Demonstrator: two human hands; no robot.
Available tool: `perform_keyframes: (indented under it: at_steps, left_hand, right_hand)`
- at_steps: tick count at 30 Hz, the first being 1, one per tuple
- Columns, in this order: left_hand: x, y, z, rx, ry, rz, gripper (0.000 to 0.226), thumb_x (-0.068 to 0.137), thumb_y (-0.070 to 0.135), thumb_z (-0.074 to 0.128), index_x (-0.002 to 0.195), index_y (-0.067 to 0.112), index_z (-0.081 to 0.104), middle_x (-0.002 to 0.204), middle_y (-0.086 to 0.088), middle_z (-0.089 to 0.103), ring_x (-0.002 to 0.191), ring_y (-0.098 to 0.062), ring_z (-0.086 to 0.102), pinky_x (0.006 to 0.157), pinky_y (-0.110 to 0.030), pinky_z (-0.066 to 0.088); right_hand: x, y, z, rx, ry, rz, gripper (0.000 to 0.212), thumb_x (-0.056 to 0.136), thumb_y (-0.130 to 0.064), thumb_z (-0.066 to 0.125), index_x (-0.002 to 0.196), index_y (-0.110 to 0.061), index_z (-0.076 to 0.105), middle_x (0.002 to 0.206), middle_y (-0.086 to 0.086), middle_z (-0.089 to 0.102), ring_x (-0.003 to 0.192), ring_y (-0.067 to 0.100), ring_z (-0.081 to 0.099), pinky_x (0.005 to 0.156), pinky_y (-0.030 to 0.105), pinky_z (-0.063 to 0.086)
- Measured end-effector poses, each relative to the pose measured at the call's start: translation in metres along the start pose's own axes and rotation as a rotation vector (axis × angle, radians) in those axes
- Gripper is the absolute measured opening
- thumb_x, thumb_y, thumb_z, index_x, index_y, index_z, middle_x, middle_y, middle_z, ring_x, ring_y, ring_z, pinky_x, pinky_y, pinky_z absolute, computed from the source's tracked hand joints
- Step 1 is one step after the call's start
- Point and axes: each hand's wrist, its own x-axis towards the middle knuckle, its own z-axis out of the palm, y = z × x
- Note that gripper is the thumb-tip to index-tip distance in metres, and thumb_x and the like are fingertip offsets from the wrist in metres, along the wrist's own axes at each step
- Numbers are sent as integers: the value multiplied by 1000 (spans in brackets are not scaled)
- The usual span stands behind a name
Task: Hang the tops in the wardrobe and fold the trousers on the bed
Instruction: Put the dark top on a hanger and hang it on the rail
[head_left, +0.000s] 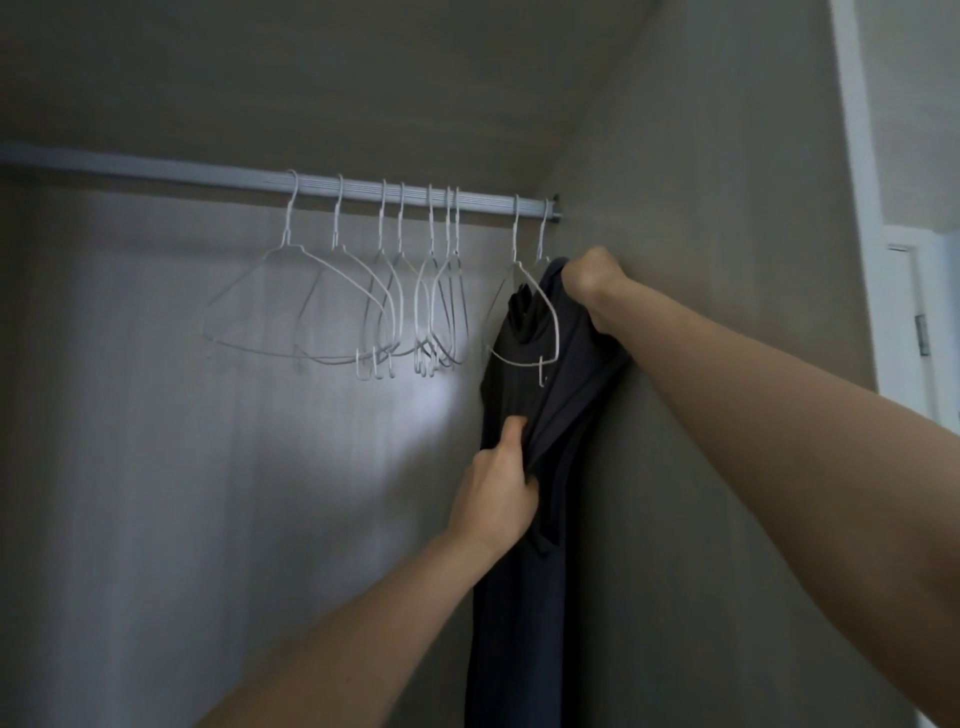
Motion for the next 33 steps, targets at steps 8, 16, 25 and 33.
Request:
perform_keyframes:
  at_steps: [8, 16, 25, 33]
  left_hand:
    - [-29, 2, -5, 13, -51, -39, 37, 87, 9, 55, 123, 14, 46, 99, -14, 69, 91, -35, 65, 77, -46, 53]
    - [-68, 29, -21, -7, -57, -70, 32, 90, 13, 55, 120, 8, 49, 99, -19, 67, 93, -39, 63, 79, -46, 52]
    - [-143, 43, -55, 3, 31, -43, 39, 93, 19, 54, 132, 20, 50, 94, 15, 65, 85, -21, 67, 79, -39, 54]
    - [-249, 58, -118, 136, 80, -170, 28, 91, 15, 57, 118, 23, 55, 87, 10, 65, 74, -7, 61, 77, -33, 49]
  right_hand:
    - [-21, 0, -3, -206, 72, -115, 27, 92, -23, 57, 99, 2, 64, 110, 21, 63, 106, 38, 59, 80, 34, 45]
    - [-104, 7, -26, -298, 107, -222, 38, 89, -10, 49, 125, 4, 43, 128, 24, 51, 117, 41, 49, 92, 38, 41]
    - [-246, 51, -45, -442, -26, -572, 57, 90, -14, 51, 143, -6, 32, 144, 11, 37, 128, 31, 40, 106, 38, 37]
    - [-342, 85, -35, -278, -324, -632, 50, 96, -20, 48, 143, -9, 34, 141, 5, 44, 131, 19, 38, 108, 27, 30]
